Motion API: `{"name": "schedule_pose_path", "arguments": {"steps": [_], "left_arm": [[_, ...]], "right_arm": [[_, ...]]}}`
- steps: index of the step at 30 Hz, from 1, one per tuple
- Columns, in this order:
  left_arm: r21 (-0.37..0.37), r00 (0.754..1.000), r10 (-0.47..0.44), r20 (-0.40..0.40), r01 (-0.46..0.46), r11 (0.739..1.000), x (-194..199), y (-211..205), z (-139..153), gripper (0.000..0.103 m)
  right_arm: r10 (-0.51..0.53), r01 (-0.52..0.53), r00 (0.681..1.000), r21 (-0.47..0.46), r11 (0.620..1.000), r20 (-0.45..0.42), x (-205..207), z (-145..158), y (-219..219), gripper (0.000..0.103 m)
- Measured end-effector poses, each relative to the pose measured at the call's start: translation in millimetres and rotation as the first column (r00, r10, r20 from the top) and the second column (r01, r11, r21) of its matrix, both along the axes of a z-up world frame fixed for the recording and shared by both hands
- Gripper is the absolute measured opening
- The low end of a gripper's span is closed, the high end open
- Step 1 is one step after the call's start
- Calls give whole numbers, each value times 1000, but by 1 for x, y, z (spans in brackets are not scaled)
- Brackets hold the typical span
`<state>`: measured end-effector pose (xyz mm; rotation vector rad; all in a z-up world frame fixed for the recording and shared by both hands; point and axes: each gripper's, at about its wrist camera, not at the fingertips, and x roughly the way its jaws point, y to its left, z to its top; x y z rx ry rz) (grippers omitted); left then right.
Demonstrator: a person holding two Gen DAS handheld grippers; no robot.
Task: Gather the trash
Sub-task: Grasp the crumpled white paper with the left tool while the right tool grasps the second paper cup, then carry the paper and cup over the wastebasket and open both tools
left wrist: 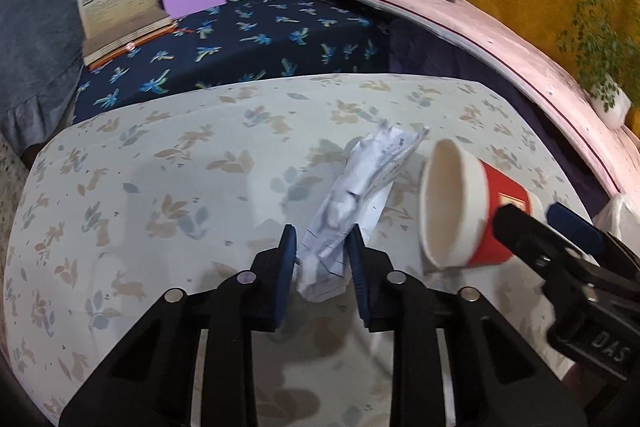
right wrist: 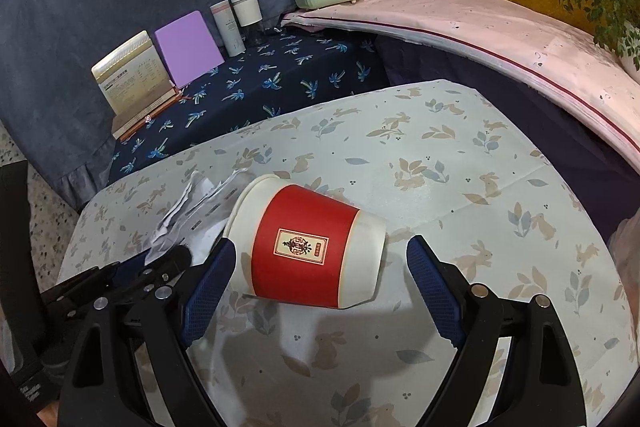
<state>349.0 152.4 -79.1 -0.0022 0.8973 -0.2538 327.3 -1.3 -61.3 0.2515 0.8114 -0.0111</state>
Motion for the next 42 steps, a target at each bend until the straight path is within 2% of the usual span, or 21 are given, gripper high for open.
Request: {"name": "schedule_pose_path", "arguments": {"steps": [1,3,11,21,30,34,36,37,39,42], "left_arm": [[1,1000,-16,2,16,1000,-4,-5,1,24],[-1,999,-34,2,34,999,-7,-13,1,17],[-87,991,-129,-22,127,988,-21,-39,5,13],[-105,973,-227,-36,223,969,-56,-78,4,11],[-98,975,-216,-50,211,973,-65,-90,4,12],[-104,977,-206,-53,200,974,-64,-91,5,19],[-96,981,-191,-42,186,978,-63,-94,7,44],[-91,982,-184,-36,180,979,-64,-95,8,47],[-85,983,-183,-30,180,980,-63,-100,8,51],[-81,983,-181,-40,177,981,-57,-108,7,51]], "right_arm": [[2,-2,1000,-4,1000,-1,0,-1,-2,84],[3,-3,1000,-2,1000,-1,-1,-1,-4,84],[11,-11,1000,28,1000,3,-6,0,-18,84],[-22,22,1000,22,1000,-22,-28,-6,-53,85],[-42,42,998,1,999,-47,-30,-15,-70,85],[-49,49,998,-1,999,-35,-34,-14,-77,84],[-57,57,998,0,998,-27,-37,-12,-82,84],[-61,62,998,3,998,-23,-39,-11,-85,84],[-74,75,997,18,997,-15,-43,-9,-93,84],[-97,97,995,2,995,0,-50,-5,-104,84]]}}
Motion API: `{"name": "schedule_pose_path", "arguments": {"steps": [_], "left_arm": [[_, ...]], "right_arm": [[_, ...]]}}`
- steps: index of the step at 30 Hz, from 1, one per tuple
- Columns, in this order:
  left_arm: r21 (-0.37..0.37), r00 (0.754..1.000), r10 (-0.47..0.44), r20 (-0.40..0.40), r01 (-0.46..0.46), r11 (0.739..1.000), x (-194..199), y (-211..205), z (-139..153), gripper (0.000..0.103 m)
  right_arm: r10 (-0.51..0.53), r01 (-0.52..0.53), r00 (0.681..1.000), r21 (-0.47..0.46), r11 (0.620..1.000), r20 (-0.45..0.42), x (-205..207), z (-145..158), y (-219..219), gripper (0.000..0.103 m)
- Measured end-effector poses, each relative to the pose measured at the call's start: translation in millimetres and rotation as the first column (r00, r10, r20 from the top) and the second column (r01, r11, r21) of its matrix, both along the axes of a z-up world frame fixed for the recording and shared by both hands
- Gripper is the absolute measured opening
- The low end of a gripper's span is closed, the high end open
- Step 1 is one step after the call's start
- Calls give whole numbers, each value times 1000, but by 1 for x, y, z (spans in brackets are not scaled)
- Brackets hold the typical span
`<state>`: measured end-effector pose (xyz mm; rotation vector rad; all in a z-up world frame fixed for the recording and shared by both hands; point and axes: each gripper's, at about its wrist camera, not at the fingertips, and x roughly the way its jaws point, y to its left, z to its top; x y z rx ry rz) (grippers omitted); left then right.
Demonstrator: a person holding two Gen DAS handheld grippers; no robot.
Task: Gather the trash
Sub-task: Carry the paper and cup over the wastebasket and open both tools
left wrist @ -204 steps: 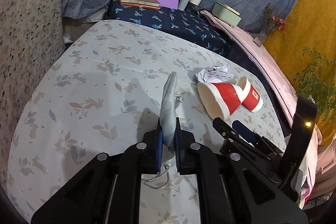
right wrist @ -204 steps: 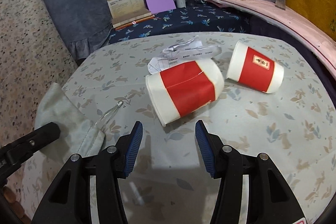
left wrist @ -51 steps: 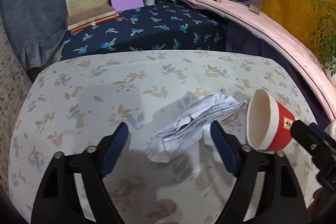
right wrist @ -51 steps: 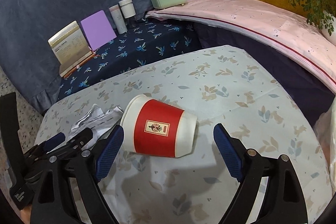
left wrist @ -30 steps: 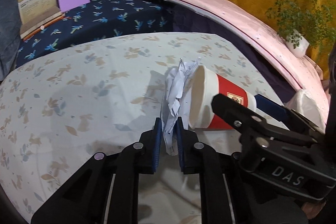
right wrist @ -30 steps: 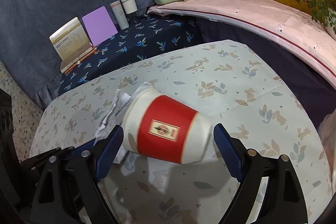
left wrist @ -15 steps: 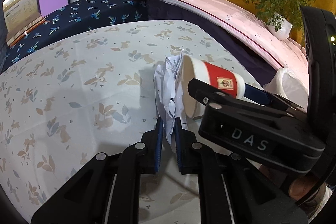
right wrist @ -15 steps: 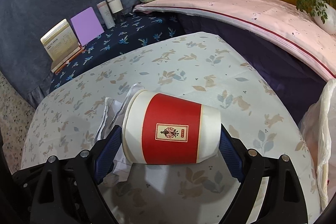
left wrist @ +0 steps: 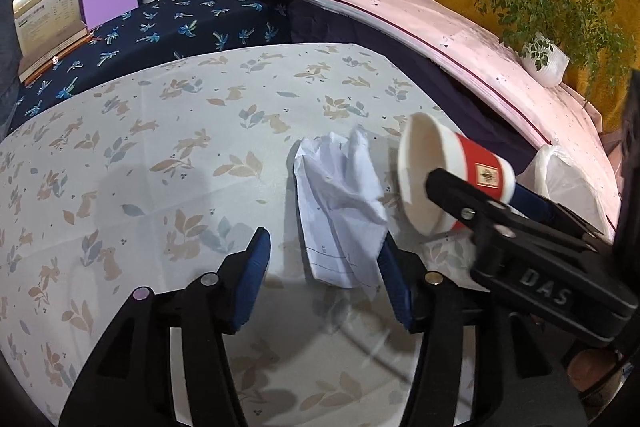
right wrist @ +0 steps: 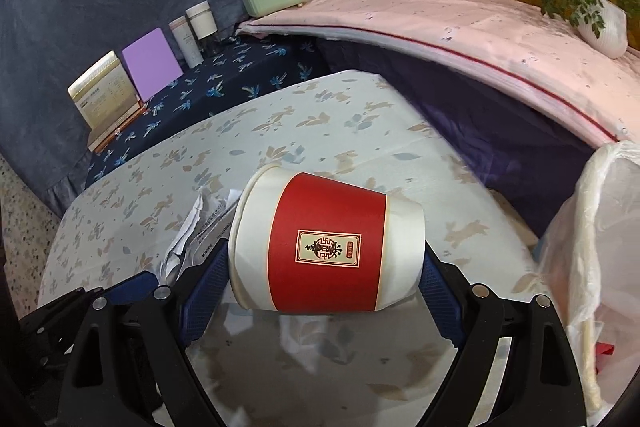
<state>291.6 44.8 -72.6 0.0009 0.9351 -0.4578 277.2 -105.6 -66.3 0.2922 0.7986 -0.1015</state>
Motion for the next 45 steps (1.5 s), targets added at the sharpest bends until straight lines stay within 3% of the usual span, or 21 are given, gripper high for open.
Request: {"name": "schedule_pose_path", "arguments": {"steps": [2,4,5,11,31,45], "left_arm": [[-3,1000,-2,-8,2,1000,2,-6,-1,49],[-4,1000,-4,-17,4,1000,3,-11,-3,39],[-2,1000,-9,-22,9,1000,3,-15,-3,29],[1,1000,-25,-7,25,1000,-4,-34,4,14],[-27,987,-140,79,143,989,-64,-131,66,13],[-16,967,-242,85,244,970,-108,-210,78,13]], "right_arm": [[-17,17,1000,-1,1000,7,-5,2,-9,84],[-31,31,999,1,1000,14,-9,5,-18,84],[-36,36,999,1,999,16,-11,6,-22,84],[-45,45,998,1,999,32,-25,14,-39,84],[-169,167,978,29,986,123,-109,59,-129,84],[-264,261,955,39,964,136,-168,63,-196,84]]}}
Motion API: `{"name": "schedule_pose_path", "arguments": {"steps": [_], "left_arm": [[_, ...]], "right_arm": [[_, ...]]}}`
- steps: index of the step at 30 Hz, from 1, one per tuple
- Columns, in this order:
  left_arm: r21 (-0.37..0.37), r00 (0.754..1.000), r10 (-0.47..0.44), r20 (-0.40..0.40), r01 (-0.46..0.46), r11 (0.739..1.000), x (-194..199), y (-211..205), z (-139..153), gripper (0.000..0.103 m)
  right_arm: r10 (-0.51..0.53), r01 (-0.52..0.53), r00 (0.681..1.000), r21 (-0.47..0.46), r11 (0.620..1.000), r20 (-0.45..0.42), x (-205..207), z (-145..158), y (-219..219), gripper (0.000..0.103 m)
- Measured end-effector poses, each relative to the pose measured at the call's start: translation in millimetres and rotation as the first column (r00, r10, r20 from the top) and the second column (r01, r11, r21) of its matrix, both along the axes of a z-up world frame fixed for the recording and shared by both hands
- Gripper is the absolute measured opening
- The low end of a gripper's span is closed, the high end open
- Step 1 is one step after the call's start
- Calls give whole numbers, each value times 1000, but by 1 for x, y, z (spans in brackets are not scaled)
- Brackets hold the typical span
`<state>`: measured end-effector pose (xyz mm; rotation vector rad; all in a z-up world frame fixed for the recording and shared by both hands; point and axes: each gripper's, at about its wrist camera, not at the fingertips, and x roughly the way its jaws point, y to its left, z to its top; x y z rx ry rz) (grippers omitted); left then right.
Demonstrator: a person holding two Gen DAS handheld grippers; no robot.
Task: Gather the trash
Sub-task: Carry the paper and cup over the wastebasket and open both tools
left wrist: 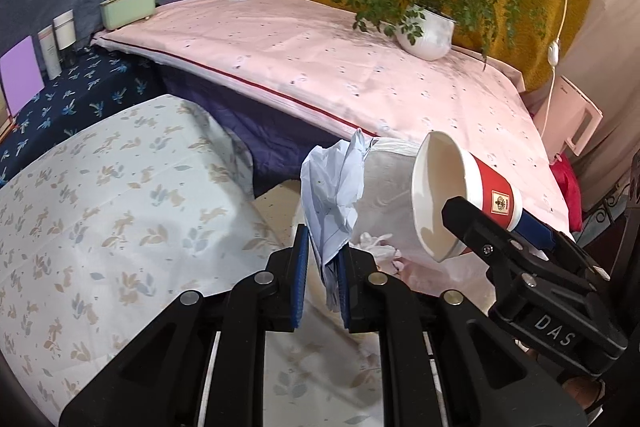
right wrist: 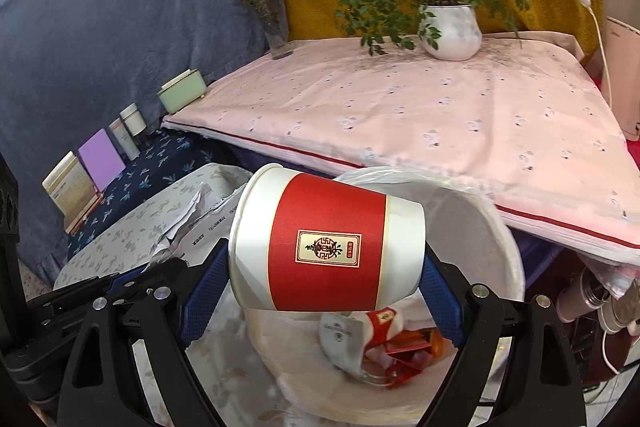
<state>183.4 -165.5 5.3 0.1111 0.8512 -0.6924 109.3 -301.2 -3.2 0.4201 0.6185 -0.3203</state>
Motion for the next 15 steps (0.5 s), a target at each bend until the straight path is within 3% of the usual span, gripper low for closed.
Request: {"name": "schedule_pose_path", "arguments": {"steps": [8,15], "left_arm": [[12,999,-35,-11,35,999,-13,-30,-4,14],[24,1000,-23,-10,23,999,-15,-38,-8,26]], "right_arm": [[-35,35,999,11,999,2,-18,-2,-24,84],[-58,58,998,39,998,7,-25,-5,-39,85]]}}
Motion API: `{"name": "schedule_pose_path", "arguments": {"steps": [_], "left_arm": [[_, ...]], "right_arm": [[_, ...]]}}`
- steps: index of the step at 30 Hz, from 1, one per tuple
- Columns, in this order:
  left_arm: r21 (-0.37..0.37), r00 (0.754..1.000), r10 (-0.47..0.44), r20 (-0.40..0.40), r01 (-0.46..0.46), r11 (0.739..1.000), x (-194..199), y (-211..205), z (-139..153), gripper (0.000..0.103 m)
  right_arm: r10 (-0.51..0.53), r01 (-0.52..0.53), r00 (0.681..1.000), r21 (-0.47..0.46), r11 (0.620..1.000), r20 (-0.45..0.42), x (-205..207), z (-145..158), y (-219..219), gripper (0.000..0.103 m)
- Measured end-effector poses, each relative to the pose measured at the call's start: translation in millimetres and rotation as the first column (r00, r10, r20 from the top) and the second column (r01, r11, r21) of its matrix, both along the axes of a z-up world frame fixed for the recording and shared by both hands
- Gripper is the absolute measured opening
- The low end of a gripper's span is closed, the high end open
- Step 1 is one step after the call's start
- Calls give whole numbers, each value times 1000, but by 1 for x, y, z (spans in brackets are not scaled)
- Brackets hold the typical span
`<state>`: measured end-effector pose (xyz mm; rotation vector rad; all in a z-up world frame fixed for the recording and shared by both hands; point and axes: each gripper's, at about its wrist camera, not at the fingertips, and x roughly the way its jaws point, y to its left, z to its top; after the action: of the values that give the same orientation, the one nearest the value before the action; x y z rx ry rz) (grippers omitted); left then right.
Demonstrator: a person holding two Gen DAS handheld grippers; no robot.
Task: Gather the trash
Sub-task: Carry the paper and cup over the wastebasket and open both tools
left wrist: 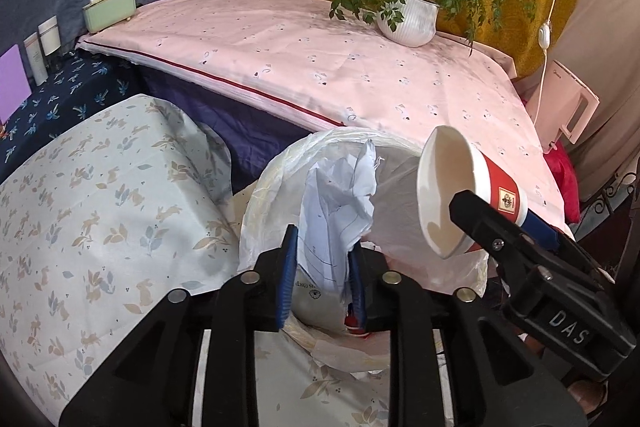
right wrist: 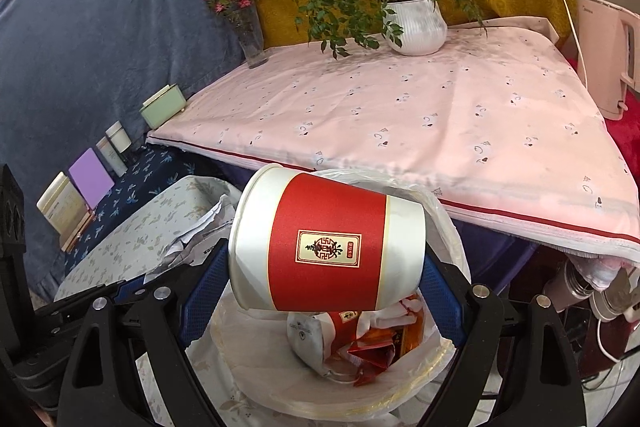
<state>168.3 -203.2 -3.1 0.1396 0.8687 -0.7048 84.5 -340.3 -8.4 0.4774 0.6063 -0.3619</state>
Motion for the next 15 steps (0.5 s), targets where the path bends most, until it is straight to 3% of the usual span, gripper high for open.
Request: {"name": "schedule_pose_path", "arguments": {"steps": [6,15], "left_arm": [[6,999,31,10,-31,999,2,4,-1,50],[7,998,54,13,-54,999,3,11,-2,55]], "right_arm": [[-9,9,1000,8,1000,6,-1,0,-3,85],[-6,6,1000,2,1000,1,-1,-1,-2,85]]}}
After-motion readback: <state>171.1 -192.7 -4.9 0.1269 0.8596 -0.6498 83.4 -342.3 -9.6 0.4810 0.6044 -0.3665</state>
